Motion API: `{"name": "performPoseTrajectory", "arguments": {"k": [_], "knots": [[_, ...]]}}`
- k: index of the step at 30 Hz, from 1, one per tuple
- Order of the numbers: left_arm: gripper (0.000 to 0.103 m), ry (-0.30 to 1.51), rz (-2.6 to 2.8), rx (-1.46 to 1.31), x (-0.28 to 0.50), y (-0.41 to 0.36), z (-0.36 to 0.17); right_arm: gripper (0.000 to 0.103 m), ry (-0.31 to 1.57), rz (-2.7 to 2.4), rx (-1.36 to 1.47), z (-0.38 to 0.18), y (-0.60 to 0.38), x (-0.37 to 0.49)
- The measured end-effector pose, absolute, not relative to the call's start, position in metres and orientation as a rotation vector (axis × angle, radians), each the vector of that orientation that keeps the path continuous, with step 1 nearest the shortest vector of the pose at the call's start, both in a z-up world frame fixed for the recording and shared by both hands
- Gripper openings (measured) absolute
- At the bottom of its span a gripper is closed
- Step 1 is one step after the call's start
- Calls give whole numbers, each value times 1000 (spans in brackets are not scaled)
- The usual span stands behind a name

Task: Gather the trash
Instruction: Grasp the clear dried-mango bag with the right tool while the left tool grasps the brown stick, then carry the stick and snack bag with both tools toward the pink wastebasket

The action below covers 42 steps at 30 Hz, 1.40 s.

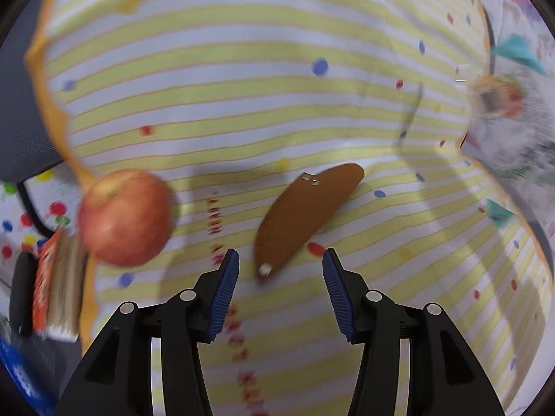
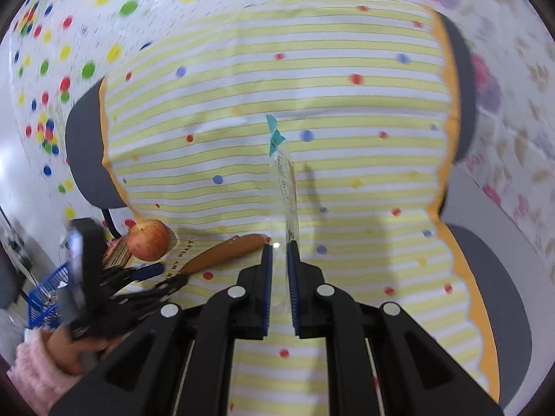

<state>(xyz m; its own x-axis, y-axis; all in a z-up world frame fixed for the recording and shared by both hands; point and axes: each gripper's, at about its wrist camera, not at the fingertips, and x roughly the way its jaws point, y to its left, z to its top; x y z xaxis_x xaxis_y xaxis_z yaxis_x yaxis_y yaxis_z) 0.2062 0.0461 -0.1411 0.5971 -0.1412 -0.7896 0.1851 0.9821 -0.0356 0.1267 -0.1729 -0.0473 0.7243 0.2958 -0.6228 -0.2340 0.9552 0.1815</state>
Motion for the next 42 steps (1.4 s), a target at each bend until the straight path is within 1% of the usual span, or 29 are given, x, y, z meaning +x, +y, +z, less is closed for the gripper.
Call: {"name": "performPoseTrajectory", "arguments": {"k": [3, 5, 9, 12, 14, 15, 16, 17, 18, 20, 22, 23, 27, 36, 42], "knots": [[53, 940, -217, 107, 222, 32, -148, 9, 717, 271, 154, -48, -197, 115], [63, 951, -230, 138, 229, 26, -151, 9, 723, 241, 160, -51, -206, 112], [63, 961, -234, 198, 239, 16, -157, 9, 729, 209, 217, -50, -229, 102], [63, 943, -240, 238, 243, 12, -161, 9, 706, 173, 205, -44, -238, 86], [62, 934, -246, 246, 242, 11, -162, 9, 701, 161, 221, -42, -246, 78], [61, 931, -249, 245, 241, 12, -162, 9, 701, 157, 226, -42, -248, 76], [52, 927, -249, 245, 241, 11, -161, 9, 702, 151, 236, -43, -252, 73], [38, 922, -228, 254, 239, 11, -159, 9, 701, 149, 245, -44, -254, 70], [34, 918, -209, 261, 238, 12, -159, 9, 700, 151, 254, -45, -256, 67], [18, 907, -201, 265, 233, 11, -157, 9, 706, 158, 259, -48, -258, 65], [9, 894, -211, 252, 223, 11, -153, 9, 719, 161, 261, -52, -257, 65], [7, 890, -224, 239, 217, 15, -151, 9, 721, 166, 263, -53, -256, 64], [7, 865, -239, 235, 184, 15, -145, 9, 732, 196, 282, -62, -251, 61], [6, 848, -297, 37, 125, 26, -128, 9, 765, 238, 290, -76, -236, 58], [7, 768, -307, -23, 79, 15, -101, 9, 765, 221, 282, -86, -235, 57]]}}
